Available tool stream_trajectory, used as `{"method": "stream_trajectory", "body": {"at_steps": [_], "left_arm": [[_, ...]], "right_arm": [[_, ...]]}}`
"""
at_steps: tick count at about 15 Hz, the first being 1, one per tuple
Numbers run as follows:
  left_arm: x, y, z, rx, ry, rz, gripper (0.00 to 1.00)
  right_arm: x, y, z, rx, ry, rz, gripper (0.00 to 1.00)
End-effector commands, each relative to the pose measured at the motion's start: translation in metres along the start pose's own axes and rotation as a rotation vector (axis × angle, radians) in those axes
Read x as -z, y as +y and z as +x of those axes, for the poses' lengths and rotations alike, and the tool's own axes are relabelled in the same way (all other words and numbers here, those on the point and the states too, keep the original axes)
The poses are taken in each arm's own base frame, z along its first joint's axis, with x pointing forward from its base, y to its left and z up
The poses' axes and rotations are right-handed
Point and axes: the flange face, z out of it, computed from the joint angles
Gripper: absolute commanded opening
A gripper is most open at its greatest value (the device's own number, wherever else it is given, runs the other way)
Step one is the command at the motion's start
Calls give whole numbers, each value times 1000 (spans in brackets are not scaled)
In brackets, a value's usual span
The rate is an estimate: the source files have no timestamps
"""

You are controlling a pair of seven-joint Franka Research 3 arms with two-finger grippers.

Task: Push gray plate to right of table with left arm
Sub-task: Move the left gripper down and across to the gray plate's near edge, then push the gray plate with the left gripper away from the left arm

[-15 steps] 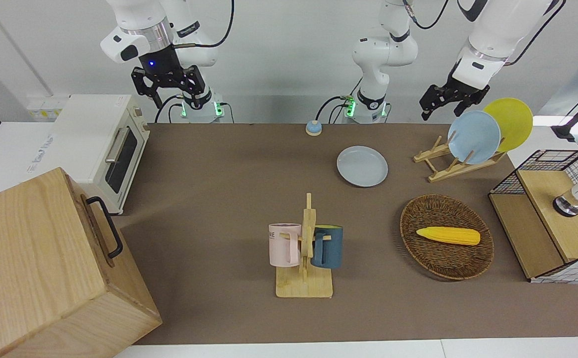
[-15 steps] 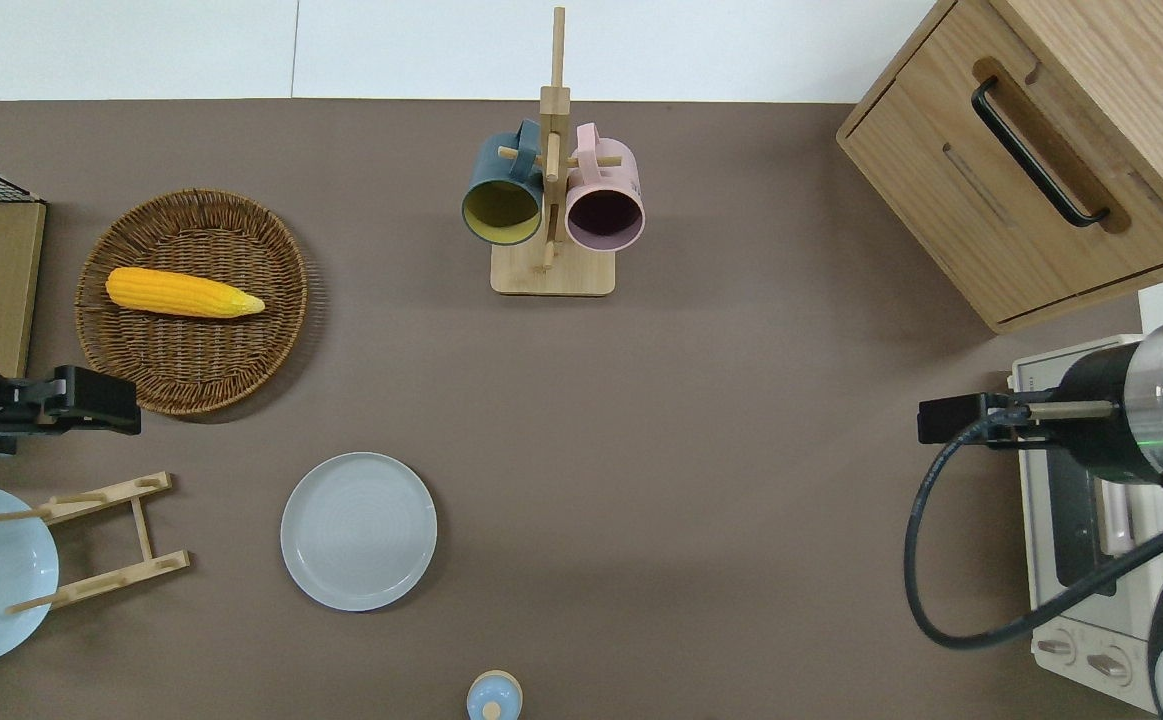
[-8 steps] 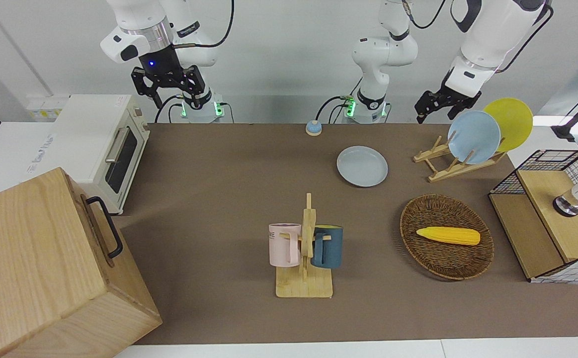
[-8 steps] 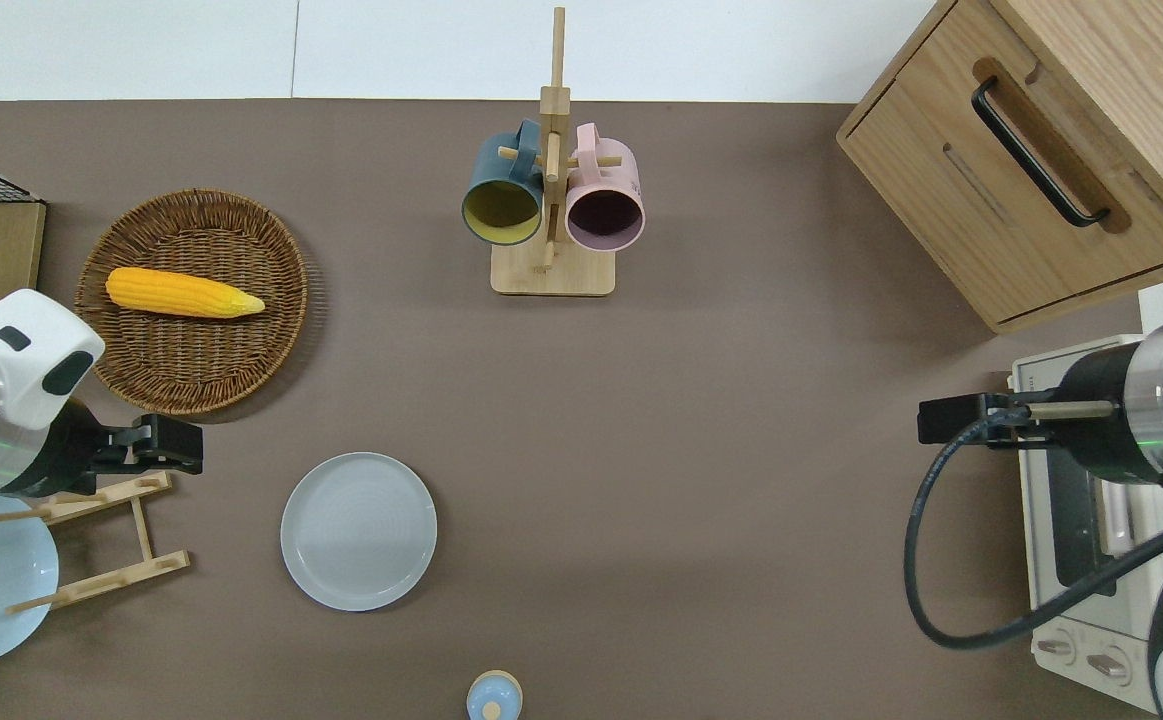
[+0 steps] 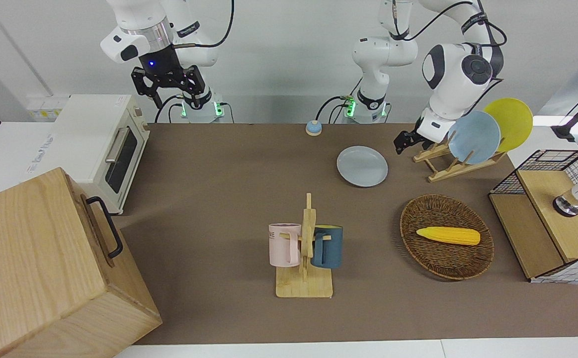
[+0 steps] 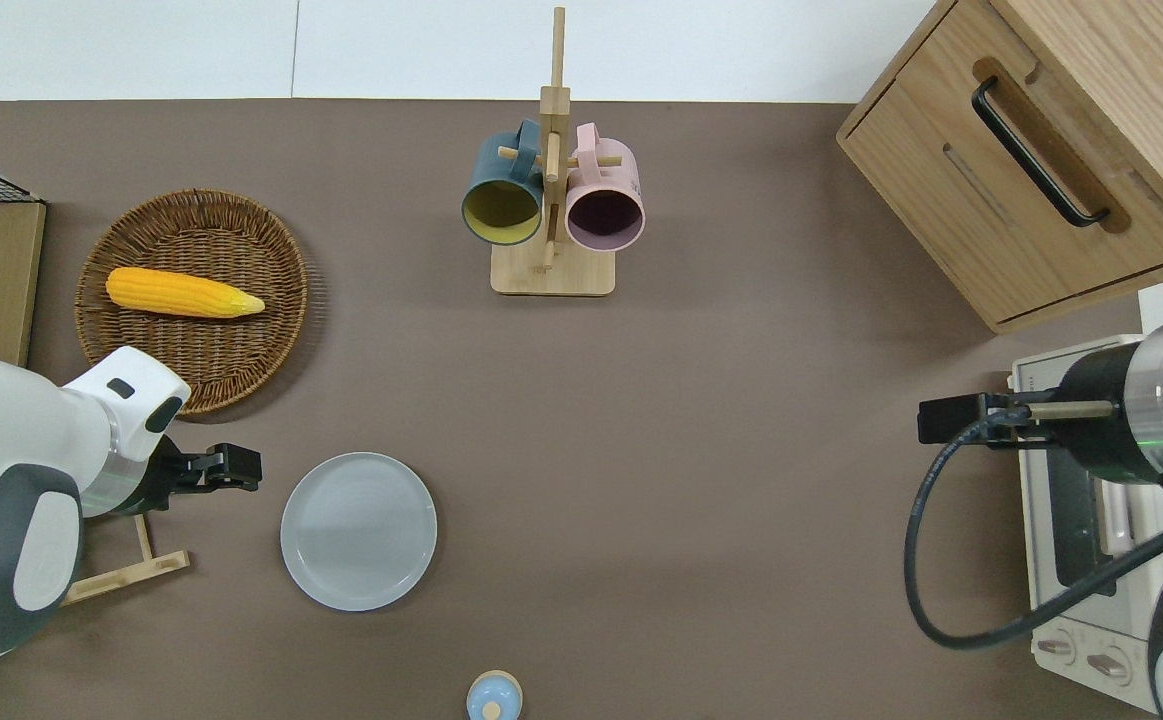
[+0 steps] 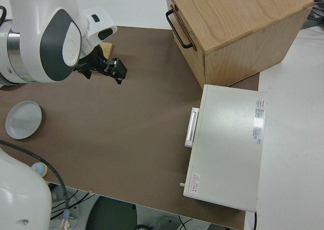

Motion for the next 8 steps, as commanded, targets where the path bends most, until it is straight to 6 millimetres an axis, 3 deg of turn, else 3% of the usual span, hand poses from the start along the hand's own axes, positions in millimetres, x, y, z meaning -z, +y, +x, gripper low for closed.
{"method": "stream_trajectory", "body": {"at_steps": [1,5,8], "left_arm": [[-37,-8,-20,22,-4,-19,962],[-95,-11,-36,26,8,-31,954],[-121,5,-50,13,5,-50,954]], "right_arm": [[-1,2,-4,-12,-3,11,996],[-1,2,-4,-12,-2,11,996],[-1,2,-4,-12,-3,10,996]]}}
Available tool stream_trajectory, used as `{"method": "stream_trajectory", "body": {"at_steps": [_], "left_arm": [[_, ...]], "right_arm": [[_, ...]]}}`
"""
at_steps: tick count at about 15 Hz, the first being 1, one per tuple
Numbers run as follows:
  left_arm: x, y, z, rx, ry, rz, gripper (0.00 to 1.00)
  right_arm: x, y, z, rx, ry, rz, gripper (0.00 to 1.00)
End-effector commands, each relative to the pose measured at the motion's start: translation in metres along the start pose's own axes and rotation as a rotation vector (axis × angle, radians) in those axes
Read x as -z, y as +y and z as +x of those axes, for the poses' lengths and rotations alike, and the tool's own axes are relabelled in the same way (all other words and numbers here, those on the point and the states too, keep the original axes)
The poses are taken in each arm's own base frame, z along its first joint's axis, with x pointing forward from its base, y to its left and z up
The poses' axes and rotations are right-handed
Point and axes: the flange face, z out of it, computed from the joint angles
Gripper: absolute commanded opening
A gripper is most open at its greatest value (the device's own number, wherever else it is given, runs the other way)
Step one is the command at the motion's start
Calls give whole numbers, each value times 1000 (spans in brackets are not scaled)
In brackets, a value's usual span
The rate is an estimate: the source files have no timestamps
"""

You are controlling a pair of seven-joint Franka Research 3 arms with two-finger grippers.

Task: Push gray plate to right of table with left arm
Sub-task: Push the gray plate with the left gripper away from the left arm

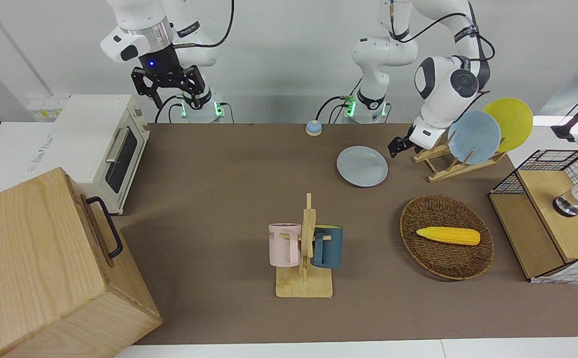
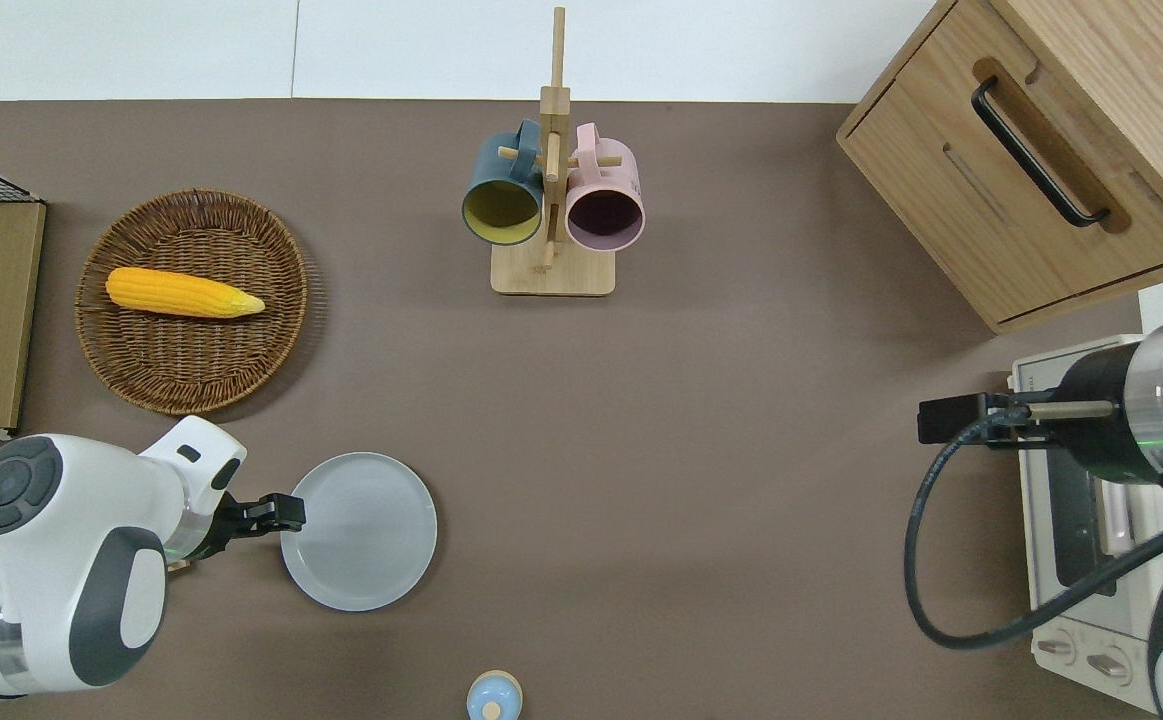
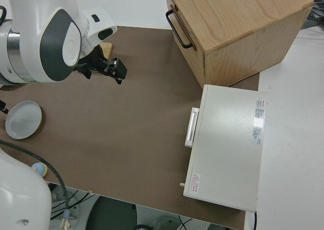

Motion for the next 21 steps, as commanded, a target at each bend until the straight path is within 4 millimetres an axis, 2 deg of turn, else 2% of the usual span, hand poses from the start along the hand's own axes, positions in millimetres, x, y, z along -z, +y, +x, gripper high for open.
{"method": "stream_trajectory", "body": {"at_steps": [1,4,5,6,7,8,10,13,15,17,20,21], "left_arm": [[-26,13,-24,-16,35,-29,949],[-34,16,-29,-24,27,-26,910],[-35,15,-30,-24,23,-24,852],[-37,17,-32,-27,18,-24,770],[-38,16,-32,-27,15,-23,641],[-38,15,-32,-32,12,-23,468],[-38,15,-33,-39,9,-22,218],[-39,12,-31,-45,9,-24,1],[-39,11,-29,-42,12,-27,0],[-39,19,-27,-8,13,-62,0],[-36,37,-24,17,15,-71,0],[-36,51,-23,25,16,-65,0]], "right_arm": [[-1,2,-4,-12,-3,10,996],[-1,1,-4,-10,-3,10,996],[-1,1,-4,-10,-2,11,996],[-1,1,-4,-10,-3,10,996],[-1,1,-4,-10,-2,11,996],[-1,2,-4,-12,-3,11,996],[-1,1,-4,-10,-2,11,996],[-1,1,-4,-10,-2,11,996],[-1,1,-4,-10,-3,10,996],[-1,1,-4,-10,-3,10,996],[-1,2,-4,-12,-3,10,996],[-1,1,-4,-10,-3,10,996]]}}
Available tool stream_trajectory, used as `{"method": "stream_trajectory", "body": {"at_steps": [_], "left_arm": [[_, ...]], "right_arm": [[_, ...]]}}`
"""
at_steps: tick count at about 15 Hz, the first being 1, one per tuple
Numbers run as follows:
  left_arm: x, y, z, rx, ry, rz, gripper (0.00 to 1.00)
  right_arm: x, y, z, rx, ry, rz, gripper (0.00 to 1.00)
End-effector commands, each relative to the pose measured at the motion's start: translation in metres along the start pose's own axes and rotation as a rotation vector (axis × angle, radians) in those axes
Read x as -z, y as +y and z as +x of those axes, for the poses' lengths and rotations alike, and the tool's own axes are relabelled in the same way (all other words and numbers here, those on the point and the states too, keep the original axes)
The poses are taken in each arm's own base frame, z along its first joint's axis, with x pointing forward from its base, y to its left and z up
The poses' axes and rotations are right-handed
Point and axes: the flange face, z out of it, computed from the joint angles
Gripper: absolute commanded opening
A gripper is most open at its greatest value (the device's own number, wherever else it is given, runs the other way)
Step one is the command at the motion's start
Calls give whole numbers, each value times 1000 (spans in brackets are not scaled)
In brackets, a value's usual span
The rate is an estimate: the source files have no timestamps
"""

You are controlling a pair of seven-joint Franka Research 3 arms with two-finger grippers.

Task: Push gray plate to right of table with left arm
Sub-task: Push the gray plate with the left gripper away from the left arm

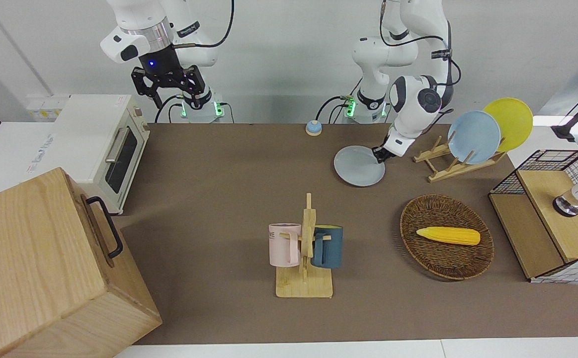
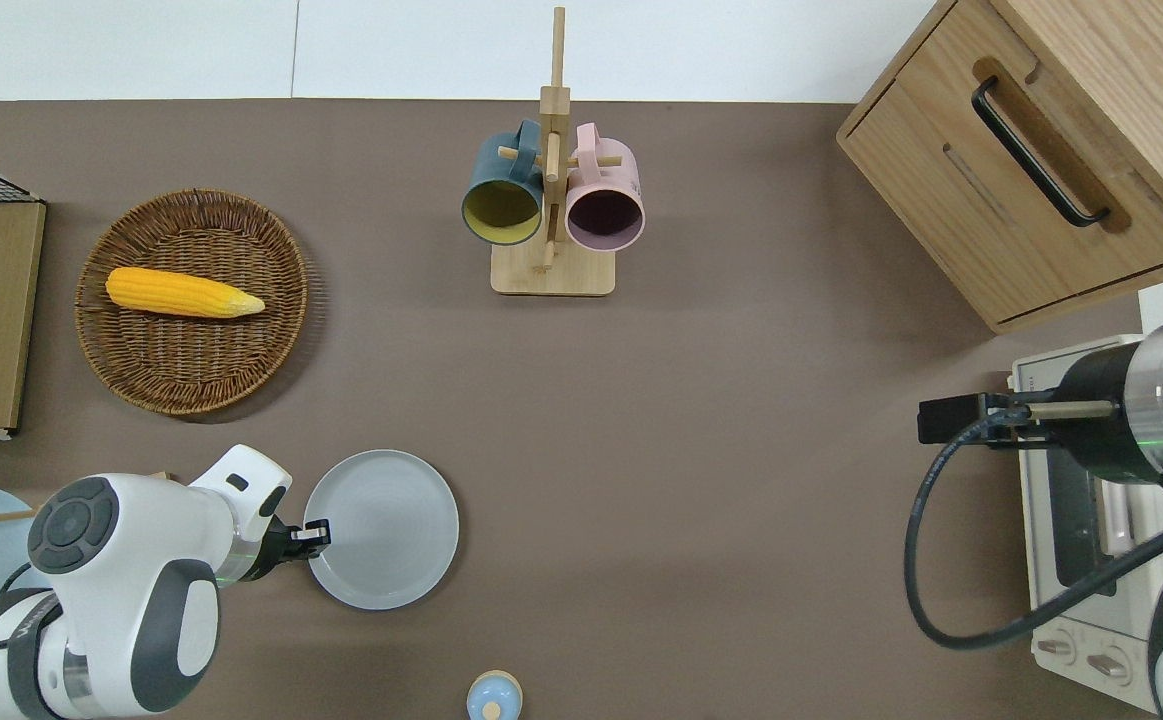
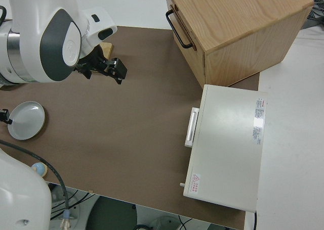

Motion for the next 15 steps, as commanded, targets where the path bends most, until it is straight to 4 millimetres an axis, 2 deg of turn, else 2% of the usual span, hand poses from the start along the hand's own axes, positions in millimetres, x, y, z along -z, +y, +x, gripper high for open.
{"method": "stream_trajectory", "body": {"at_steps": [1,2,6,9,11,15], "left_arm": [[-3,36,3,41,14,-4,0],[-2,48,1,56,17,-10,0],[-12,121,-1,89,36,-28,0],[-12,147,1,75,40,-46,0],[-9,172,0,74,40,-63,0],[-8,201,-6,54,40,-76,0]], "right_arm": [[-1,1,-4,-10,-2,11,996],[-1,2,-4,-12,-3,11,996],[-1,1,-4,-10,-3,10,996],[-1,2,-4,-12,-2,11,996],[-1,2,-4,-12,-2,11,996],[0,2,-4,-12,-2,10,996]]}}
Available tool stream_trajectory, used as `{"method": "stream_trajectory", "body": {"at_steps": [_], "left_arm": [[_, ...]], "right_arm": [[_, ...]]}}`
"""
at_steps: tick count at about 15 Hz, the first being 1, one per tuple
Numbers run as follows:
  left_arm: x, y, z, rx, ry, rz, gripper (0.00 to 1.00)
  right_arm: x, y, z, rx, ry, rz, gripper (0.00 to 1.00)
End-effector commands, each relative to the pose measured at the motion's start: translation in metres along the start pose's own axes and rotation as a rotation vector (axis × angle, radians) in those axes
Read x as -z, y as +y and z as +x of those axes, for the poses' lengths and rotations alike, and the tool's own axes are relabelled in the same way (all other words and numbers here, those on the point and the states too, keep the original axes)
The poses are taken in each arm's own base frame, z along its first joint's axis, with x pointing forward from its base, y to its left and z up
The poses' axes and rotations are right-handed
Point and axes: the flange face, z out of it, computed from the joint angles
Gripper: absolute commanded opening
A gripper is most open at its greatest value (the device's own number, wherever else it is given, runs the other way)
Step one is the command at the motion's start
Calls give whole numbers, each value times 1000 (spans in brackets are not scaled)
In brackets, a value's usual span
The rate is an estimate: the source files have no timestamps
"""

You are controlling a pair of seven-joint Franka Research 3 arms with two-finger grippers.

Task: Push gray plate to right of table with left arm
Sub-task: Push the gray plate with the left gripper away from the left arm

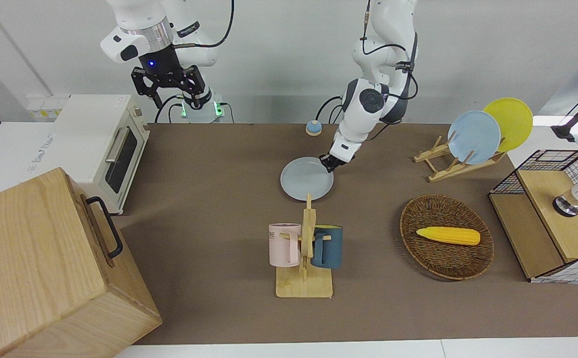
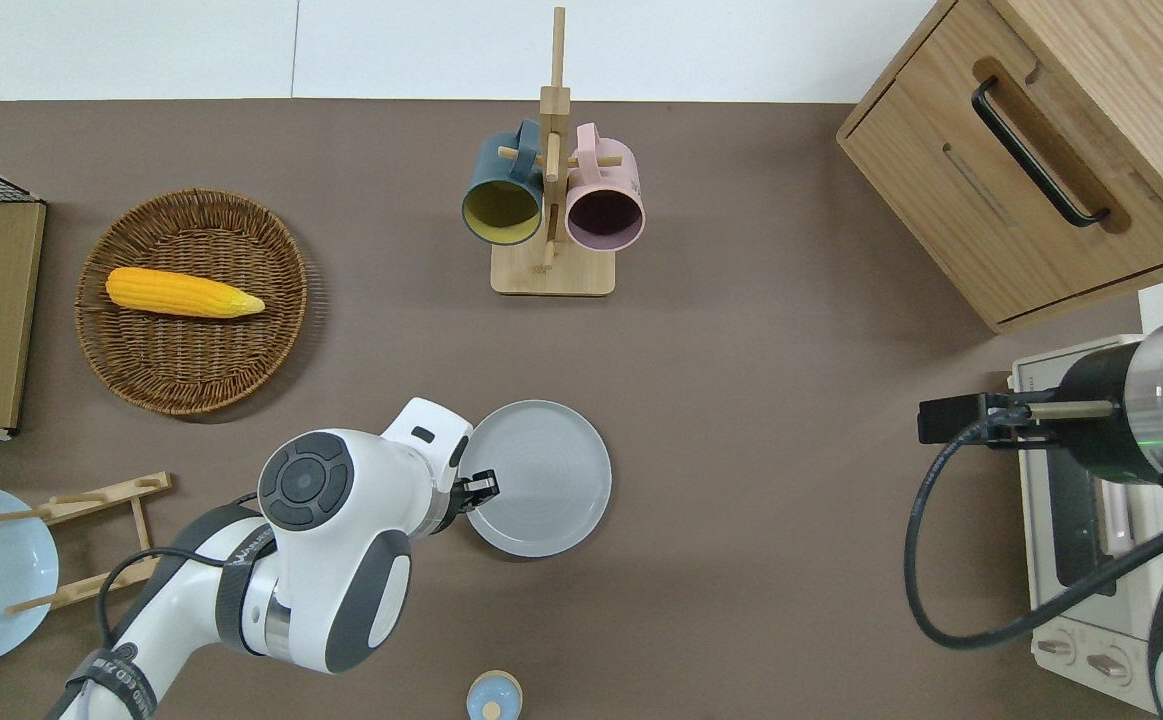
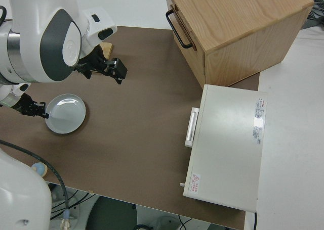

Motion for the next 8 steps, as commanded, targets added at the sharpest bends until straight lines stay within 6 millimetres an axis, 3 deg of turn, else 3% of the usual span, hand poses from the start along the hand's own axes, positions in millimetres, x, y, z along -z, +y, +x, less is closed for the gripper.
{"method": "stream_trajectory", "body": {"at_steps": [1,8], "left_arm": [[-9,23,-5,2,-5,-20,0],[-37,88,-27,-6,13,-78,0]], "right_arm": [[-1,1,-4,-10,-3,10,996],[-1,2,-4,-12,-3,11,996]]}}
